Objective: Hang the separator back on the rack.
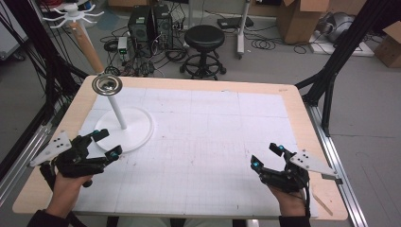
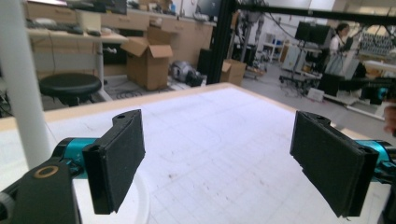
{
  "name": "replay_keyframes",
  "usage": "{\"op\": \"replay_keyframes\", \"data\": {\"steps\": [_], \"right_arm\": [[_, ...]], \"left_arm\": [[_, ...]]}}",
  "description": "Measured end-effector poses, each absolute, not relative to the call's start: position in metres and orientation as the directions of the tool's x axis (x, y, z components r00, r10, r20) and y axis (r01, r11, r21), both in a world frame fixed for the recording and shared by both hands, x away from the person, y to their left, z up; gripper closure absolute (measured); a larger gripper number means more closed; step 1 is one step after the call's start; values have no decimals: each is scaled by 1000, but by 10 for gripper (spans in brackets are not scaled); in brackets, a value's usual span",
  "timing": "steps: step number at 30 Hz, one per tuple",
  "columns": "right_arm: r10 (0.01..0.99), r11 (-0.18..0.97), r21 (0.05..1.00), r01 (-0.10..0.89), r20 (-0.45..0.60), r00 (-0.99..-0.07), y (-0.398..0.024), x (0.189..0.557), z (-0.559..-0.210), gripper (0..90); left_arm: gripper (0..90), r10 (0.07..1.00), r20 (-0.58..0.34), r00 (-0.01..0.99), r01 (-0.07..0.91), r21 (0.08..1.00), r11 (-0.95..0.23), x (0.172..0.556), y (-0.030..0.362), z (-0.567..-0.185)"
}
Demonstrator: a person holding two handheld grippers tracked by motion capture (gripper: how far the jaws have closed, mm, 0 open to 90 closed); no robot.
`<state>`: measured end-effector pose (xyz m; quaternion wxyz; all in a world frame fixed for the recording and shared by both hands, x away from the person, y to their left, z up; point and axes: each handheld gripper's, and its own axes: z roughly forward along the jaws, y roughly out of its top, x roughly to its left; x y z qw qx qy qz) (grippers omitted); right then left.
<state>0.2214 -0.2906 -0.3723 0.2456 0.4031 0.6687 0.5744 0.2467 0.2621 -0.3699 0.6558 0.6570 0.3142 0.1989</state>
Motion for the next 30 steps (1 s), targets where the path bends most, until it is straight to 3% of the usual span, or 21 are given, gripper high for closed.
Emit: {"op": "replay_keyframes", "data": {"steps": [30], "right_arm": [[831, 32, 964, 263, 121, -543, -288, 217, -374, 160]], "left_arm": [[187, 681, -164, 714, 158, 985, 71, 248, 264, -375]]}}
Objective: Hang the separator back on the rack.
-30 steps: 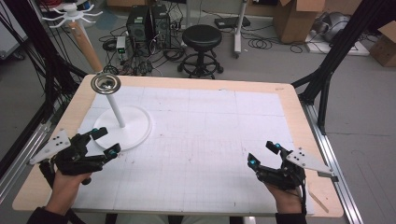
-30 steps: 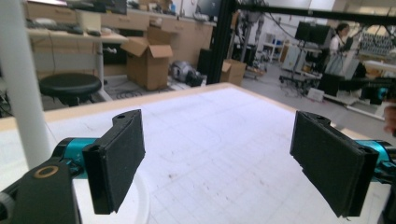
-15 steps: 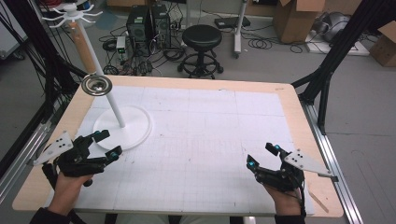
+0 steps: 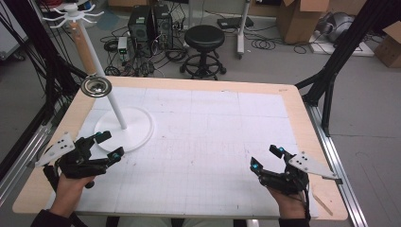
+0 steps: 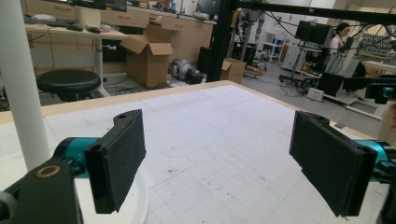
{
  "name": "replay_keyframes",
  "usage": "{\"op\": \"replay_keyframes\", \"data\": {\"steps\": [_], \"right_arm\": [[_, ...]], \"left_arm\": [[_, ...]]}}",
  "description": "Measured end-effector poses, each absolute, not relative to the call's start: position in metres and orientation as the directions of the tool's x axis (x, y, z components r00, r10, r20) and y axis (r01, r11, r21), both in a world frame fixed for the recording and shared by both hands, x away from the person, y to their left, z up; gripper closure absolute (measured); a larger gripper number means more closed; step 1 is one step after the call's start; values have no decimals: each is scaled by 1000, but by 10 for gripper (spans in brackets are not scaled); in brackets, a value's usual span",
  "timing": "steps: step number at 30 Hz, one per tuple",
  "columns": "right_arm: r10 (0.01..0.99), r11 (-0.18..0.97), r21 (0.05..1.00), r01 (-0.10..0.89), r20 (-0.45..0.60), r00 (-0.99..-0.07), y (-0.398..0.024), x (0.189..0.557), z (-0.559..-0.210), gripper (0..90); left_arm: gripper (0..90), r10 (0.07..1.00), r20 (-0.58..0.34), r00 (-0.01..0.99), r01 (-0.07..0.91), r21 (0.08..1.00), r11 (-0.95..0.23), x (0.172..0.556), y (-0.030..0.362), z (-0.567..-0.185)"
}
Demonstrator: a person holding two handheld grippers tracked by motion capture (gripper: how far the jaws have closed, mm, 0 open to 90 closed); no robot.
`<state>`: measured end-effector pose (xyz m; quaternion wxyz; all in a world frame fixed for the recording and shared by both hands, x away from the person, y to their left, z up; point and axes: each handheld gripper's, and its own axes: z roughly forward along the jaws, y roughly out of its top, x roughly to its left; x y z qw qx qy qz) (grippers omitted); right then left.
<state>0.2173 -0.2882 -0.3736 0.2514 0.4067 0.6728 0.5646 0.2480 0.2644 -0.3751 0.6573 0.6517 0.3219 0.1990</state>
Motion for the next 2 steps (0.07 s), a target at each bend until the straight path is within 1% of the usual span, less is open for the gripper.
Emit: {"op": "replay_keyframes", "data": {"steps": [2], "right_arm": [[832, 30, 964, 264, 122, -541, -289, 218, -374, 160]], "left_arm": [[186, 684, -165, 711, 159, 985, 72, 248, 265, -375]]}}
